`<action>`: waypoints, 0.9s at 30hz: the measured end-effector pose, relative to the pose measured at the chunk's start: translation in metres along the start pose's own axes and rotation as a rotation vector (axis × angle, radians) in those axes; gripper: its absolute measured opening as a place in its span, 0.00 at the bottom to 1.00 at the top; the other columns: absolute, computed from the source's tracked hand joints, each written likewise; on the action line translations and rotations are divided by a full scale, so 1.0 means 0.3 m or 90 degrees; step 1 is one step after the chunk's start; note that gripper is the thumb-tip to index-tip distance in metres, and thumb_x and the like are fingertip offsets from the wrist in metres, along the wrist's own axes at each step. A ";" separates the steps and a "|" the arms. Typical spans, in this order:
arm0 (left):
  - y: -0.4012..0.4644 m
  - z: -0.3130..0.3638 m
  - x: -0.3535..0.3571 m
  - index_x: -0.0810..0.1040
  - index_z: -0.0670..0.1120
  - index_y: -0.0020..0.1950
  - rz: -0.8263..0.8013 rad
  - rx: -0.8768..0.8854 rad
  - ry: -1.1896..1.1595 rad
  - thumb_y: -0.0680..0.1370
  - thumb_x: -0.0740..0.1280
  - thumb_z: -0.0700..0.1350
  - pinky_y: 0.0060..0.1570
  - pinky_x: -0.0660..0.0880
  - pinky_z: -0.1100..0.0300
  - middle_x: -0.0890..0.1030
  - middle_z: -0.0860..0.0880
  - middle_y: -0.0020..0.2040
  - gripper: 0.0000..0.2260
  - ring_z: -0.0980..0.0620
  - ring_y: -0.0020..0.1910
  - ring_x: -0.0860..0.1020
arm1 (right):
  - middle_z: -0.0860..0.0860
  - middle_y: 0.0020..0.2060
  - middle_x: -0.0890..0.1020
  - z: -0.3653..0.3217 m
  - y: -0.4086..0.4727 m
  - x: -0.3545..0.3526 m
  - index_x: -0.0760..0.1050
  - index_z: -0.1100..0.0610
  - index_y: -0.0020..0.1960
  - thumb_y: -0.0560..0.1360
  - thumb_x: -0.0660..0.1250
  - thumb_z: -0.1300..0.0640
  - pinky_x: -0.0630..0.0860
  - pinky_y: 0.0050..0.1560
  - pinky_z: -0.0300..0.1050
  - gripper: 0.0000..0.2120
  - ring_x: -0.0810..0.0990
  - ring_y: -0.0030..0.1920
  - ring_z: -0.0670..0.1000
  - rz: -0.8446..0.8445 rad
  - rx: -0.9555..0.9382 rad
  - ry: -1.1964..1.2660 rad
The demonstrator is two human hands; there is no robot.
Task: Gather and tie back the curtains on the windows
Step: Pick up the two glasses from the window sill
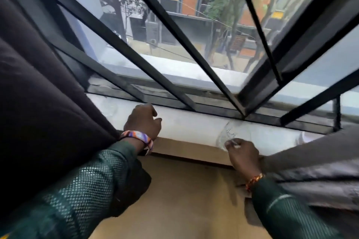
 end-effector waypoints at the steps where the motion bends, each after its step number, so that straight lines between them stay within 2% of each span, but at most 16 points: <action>1: 0.008 -0.047 -0.055 0.76 0.42 0.55 0.045 -0.040 -0.010 0.74 0.69 0.46 0.57 0.70 0.53 0.74 0.41 0.60 0.12 0.41 0.60 0.73 | 0.58 0.57 0.81 -0.038 -0.027 0.047 0.79 0.63 0.58 0.76 0.66 0.58 0.69 0.55 0.39 0.13 0.77 0.59 0.56 -0.025 -0.030 0.007; 3: 0.021 -0.145 -0.151 0.74 0.40 0.57 0.123 -0.120 -0.017 0.72 0.71 0.46 0.58 0.69 0.51 0.72 0.38 0.61 0.17 0.38 0.60 0.73 | 0.56 0.57 0.81 -0.117 -0.077 0.144 0.79 0.61 0.58 0.76 0.66 0.56 0.69 0.55 0.38 0.13 0.77 0.59 0.54 -0.068 -0.091 -0.003; 6: 0.044 -0.289 -0.224 0.68 0.39 0.62 0.177 -0.224 0.026 0.69 0.74 0.47 0.62 0.66 0.48 0.67 0.34 0.63 0.28 0.34 0.61 0.69 | 0.55 0.56 0.80 -0.230 -0.130 0.284 0.80 0.58 0.57 0.76 0.66 0.54 0.70 0.57 0.40 0.13 0.77 0.57 0.51 -0.124 -0.180 -0.032; 9: 0.072 -0.411 -0.227 0.67 0.43 0.64 0.160 -0.277 -0.003 0.69 0.74 0.45 0.62 0.66 0.48 0.63 0.34 0.64 0.27 0.33 0.61 0.68 | 0.54 0.54 0.80 -0.332 -0.166 0.379 0.80 0.57 0.56 0.75 0.66 0.54 0.72 0.58 0.42 0.12 0.77 0.56 0.51 -0.144 -0.245 -0.038; 12: 0.125 -0.485 -0.180 0.71 0.49 0.64 0.083 -0.252 -0.028 0.71 0.72 0.47 0.62 0.67 0.52 0.66 0.36 0.63 0.23 0.35 0.60 0.70 | 0.54 0.54 0.80 -0.398 -0.192 0.437 0.80 0.57 0.57 0.76 0.66 0.54 0.72 0.56 0.41 0.12 0.77 0.55 0.50 -0.155 -0.284 -0.023; 15: 0.181 -0.494 -0.142 0.73 0.50 0.66 0.033 -0.176 -0.050 0.72 0.71 0.48 0.64 0.66 0.56 0.73 0.41 0.65 0.22 0.41 0.64 0.71 | 0.53 0.55 0.79 -0.428 -0.200 0.464 0.79 0.57 0.58 0.76 0.66 0.54 0.68 0.52 0.35 0.12 0.76 0.56 0.49 -0.162 -0.301 -0.019; 18: 0.218 -0.490 -0.144 0.76 0.47 0.64 0.057 -0.143 -0.074 0.74 0.70 0.46 0.64 0.65 0.59 0.76 0.43 0.64 0.18 0.44 0.65 0.72 | 0.53 0.53 0.79 -0.440 -0.191 0.477 0.81 0.56 0.55 0.76 0.66 0.55 0.62 0.45 0.32 0.11 0.76 0.55 0.50 -0.160 -0.308 -0.022; 22: 0.232 -0.488 -0.168 0.80 0.41 0.57 0.107 -0.139 -0.041 0.75 0.68 0.45 0.60 0.68 0.59 0.80 0.41 0.59 0.13 0.43 0.61 0.75 | 0.53 0.53 0.79 -0.444 -0.187 0.481 0.80 0.56 0.56 0.76 0.66 0.55 0.63 0.46 0.32 0.11 0.76 0.55 0.50 -0.161 -0.306 -0.025; 27: 0.155 -0.463 -0.175 0.81 0.40 0.54 0.091 -0.124 -0.007 0.75 0.69 0.46 0.56 0.69 0.58 0.81 0.40 0.56 0.13 0.42 0.59 0.76 | 0.53 0.53 0.80 -0.449 -0.217 0.437 0.81 0.56 0.55 0.75 0.67 0.54 0.62 0.46 0.33 0.11 0.76 0.54 0.50 -0.150 -0.294 -0.025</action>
Point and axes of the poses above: each hand's wrist, its own y-axis towards the middle knuckle, its own x-axis out of the palm, z = x × y, the point moved 10 cm from there along y, towards the middle knuckle
